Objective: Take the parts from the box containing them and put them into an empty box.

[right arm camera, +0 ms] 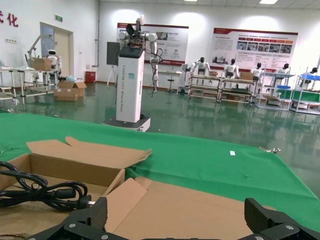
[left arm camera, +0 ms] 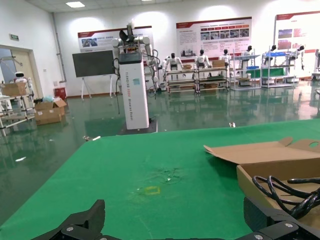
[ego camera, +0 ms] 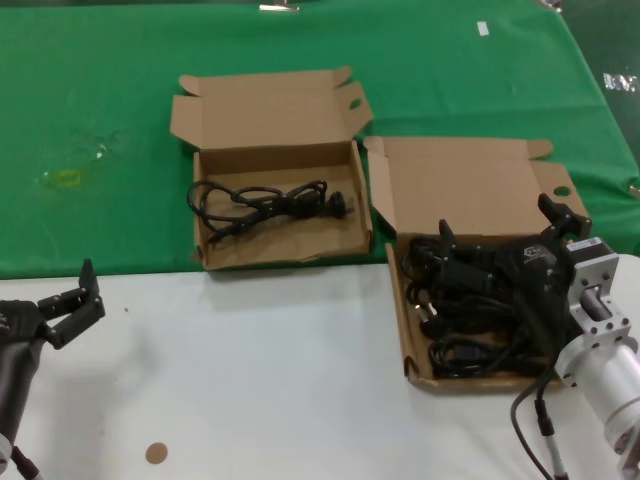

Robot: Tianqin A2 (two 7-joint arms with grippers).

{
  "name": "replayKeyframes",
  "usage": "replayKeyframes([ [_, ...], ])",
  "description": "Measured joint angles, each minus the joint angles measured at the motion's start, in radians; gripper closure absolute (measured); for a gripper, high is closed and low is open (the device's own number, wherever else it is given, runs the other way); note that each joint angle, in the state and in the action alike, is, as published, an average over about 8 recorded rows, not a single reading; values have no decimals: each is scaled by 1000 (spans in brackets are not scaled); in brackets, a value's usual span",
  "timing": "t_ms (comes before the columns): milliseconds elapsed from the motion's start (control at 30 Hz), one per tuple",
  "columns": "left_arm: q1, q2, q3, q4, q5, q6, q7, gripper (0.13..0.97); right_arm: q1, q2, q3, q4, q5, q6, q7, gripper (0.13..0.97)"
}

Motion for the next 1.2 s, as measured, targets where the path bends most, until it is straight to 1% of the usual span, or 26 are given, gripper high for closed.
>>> replayKeyframes([
  [1200, 0, 0, 0, 0, 0, 0, 0, 132, 0, 0, 0, 0, 0, 0, 0, 129],
])
